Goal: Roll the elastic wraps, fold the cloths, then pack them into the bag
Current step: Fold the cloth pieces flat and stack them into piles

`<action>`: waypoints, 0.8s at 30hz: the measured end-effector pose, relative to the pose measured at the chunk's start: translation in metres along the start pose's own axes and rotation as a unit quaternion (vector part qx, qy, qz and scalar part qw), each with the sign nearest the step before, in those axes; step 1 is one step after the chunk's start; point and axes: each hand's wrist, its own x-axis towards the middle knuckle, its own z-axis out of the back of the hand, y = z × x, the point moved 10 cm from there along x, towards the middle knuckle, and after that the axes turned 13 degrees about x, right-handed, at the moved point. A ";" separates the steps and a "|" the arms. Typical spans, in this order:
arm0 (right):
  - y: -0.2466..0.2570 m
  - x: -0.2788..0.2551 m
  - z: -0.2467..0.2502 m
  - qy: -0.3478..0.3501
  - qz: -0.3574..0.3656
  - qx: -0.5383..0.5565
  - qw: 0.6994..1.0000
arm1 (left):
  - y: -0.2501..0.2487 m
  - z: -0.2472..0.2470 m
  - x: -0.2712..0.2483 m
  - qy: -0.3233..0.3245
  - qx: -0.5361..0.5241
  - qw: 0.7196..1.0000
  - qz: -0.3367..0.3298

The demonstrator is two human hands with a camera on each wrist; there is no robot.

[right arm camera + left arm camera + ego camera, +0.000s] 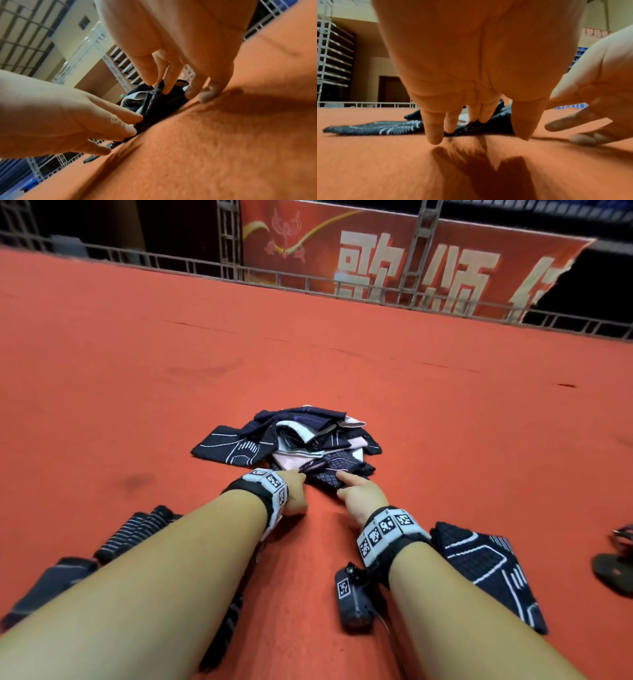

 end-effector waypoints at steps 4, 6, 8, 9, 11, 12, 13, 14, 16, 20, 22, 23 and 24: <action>0.030 -0.023 0.012 -0.040 0.051 0.073 0.995 | -0.011 0.028 -0.028 -0.038 -0.034 0.999 -0.010; 0.053 -0.038 0.020 -0.044 0.076 0.085 0.992 | -0.016 0.044 -0.040 -0.059 -0.041 0.997 -0.019; 0.075 -0.052 0.029 -0.048 0.091 0.110 0.988 | -0.024 0.061 -0.054 -0.078 -0.048 0.995 -0.033; 0.086 -0.063 0.033 -0.047 0.098 0.128 0.986 | -0.029 0.070 -0.061 -0.086 -0.057 0.994 -0.041; 0.108 -0.082 0.041 -0.039 0.117 0.152 0.981 | -0.038 0.086 -0.076 -0.087 -0.072 0.992 -0.052; 0.119 -0.093 0.046 -0.035 0.126 0.161 0.978 | -0.044 0.092 -0.083 -0.086 -0.073 0.992 -0.056; 0.129 -0.105 0.050 -0.031 0.134 0.171 0.976 | -0.049 0.099 -0.091 -0.089 -0.074 0.992 -0.059; 0.138 -0.116 0.054 -0.027 0.139 0.179 0.974 | -0.055 0.106 -0.098 -0.098 -0.079 0.990 -0.062; 0.151 -0.133 0.064 -0.025 0.144 0.201 0.969 | -0.067 0.121 -0.113 -0.128 -0.104 0.983 -0.076; 0.167 -0.162 0.092 -0.047 0.164 0.222 0.960 | -0.079 0.138 -0.129 -0.133 -0.245 0.956 -0.093; 0.166 -0.174 0.116 -0.100 0.176 0.122 0.972 | -0.084 0.134 -0.133 -0.098 -0.345 0.928 -0.105; 0.159 -0.178 0.124 -0.122 0.156 0.065 0.978 | -0.088 0.131 -0.136 -0.079 -0.392 0.909 -0.116; 0.147 -0.180 0.131 -0.140 0.119 0.025 0.983 | -0.093 0.129 -0.142 -0.064 -0.441 0.886 -0.129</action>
